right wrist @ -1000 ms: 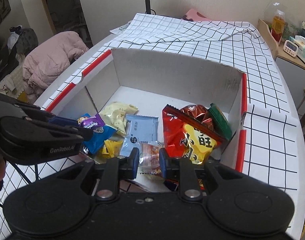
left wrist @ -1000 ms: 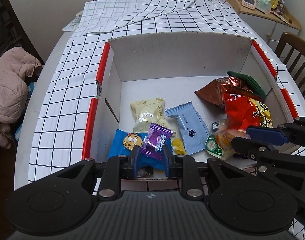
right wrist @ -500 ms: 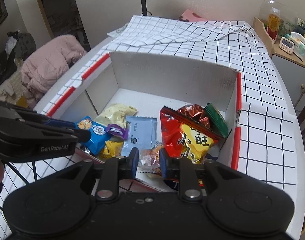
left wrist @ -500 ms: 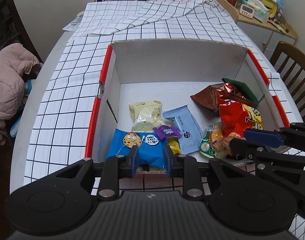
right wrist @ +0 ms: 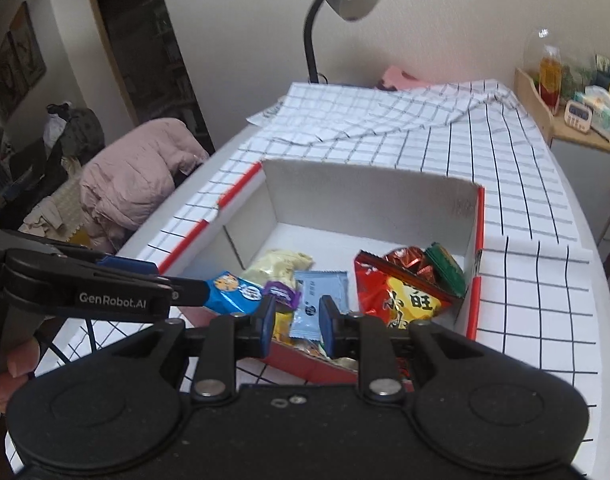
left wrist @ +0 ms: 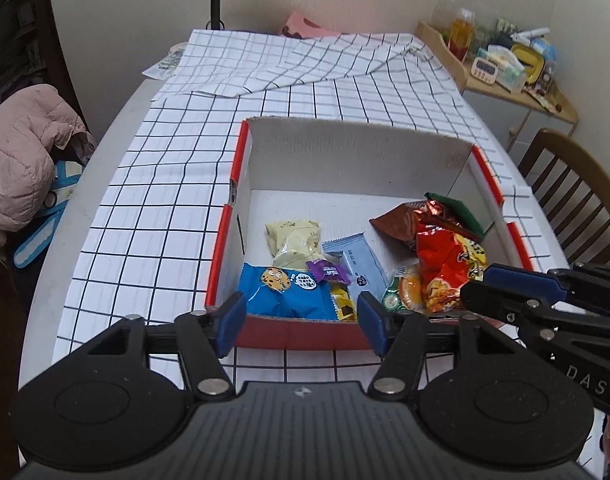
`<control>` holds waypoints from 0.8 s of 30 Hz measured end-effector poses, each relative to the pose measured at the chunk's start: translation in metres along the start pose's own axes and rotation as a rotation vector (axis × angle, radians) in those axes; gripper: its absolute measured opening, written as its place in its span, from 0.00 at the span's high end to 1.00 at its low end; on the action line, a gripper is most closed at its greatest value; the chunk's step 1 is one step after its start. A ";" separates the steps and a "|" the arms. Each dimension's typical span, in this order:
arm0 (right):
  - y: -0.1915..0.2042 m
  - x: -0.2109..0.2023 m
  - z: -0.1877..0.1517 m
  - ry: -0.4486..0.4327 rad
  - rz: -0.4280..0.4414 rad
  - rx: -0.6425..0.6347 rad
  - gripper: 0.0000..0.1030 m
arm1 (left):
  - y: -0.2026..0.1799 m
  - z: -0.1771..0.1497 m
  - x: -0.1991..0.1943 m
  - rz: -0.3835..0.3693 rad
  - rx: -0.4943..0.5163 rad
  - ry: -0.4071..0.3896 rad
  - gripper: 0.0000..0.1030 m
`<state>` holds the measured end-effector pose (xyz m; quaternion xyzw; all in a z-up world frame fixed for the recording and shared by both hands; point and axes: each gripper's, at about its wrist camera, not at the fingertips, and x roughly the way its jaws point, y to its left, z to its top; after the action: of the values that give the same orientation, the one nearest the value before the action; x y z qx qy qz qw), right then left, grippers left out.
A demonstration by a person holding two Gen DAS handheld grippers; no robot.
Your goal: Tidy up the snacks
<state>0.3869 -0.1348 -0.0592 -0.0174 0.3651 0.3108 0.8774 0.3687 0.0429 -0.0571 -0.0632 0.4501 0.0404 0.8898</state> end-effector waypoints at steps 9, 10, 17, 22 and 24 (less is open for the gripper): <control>0.023 -0.030 -0.016 -0.087 0.006 -0.036 0.79 | 0.002 -0.011 -0.037 -0.039 -0.026 -0.049 0.29; 0.026 -0.033 -0.018 -0.095 0.005 -0.047 0.79 | 0.002 -0.011 -0.041 -0.049 -0.033 -0.050 0.27; 0.053 -0.055 -0.038 -0.180 -0.019 -0.112 0.79 | -0.008 -0.018 -0.068 -0.079 -0.028 -0.054 0.18; 0.077 -0.070 -0.051 -0.252 -0.104 -0.210 0.79 | -0.022 -0.025 -0.083 -0.078 -0.001 -0.047 0.18; 0.082 -0.073 -0.055 -0.256 -0.126 -0.221 0.79 | -0.027 -0.028 -0.085 -0.059 0.006 -0.035 0.18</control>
<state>0.2669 -0.1215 -0.0354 -0.0969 0.2123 0.2933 0.9271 0.2993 0.0111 -0.0027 -0.0732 0.4326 0.0139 0.8985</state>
